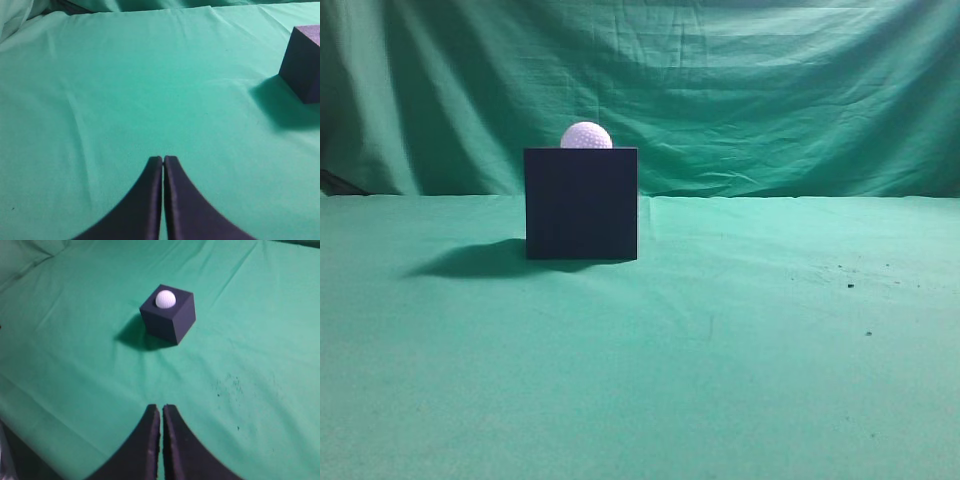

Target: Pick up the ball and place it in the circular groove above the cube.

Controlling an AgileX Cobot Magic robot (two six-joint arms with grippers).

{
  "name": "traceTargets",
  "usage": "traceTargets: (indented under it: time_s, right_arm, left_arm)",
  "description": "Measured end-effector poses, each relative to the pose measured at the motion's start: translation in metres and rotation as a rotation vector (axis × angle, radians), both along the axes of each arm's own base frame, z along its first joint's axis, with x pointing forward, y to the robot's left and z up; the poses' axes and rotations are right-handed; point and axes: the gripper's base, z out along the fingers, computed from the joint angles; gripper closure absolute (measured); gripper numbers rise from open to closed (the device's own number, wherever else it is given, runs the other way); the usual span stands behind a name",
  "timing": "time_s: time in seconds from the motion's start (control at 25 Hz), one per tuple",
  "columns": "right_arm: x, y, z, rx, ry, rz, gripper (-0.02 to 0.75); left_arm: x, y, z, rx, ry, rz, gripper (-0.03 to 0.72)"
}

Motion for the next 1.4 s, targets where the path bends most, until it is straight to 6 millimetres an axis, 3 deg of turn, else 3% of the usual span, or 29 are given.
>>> traceTargets:
  time_s: [0.2,0.56,0.72,0.96,1.2,1.28,1.32,1.4]
  right_arm:
    - [-0.023,-0.019,-0.007,-0.010,-0.001,0.003,0.738]
    - [-0.019,-0.028,-0.013,-0.083,-0.152,-0.026,0.738]
    - [-0.017,-0.033,-0.042,-0.012,-0.339,-0.141,0.738]
    - [-0.014,-0.041,-0.104,0.023,-0.477,-0.369,0.738]
    - [-0.007,-0.045,-0.162,0.027,-0.423,-0.524,0.738]
    - [-0.006,-0.045,-0.170,0.029,-0.404,-0.541,0.738]
    - [-0.004,-0.046,-0.186,0.022,-0.352,-0.570,0.738]
    - [-0.003,-0.046,-0.198,0.024,-0.312,-0.597,0.738]
  left_arm:
    - [0.000,0.000,0.000,0.000,0.000,0.000,0.688]
    - [0.000,0.000,0.000,0.000,0.000,0.000,0.688]
    - [0.000,0.000,0.000,0.000,0.000,0.000,0.688]
    - [0.000,0.000,0.000,0.000,0.000,0.000,0.688]
    - [0.000,0.000,0.000,0.000,0.000,0.000,0.688]
    - [0.000,0.000,0.000,0.000,0.000,0.000,0.688]
    - [0.000,0.000,0.000,0.000,0.000,0.000,0.688]
    - [0.000,0.000,0.000,0.000,0.000,0.000,0.688]
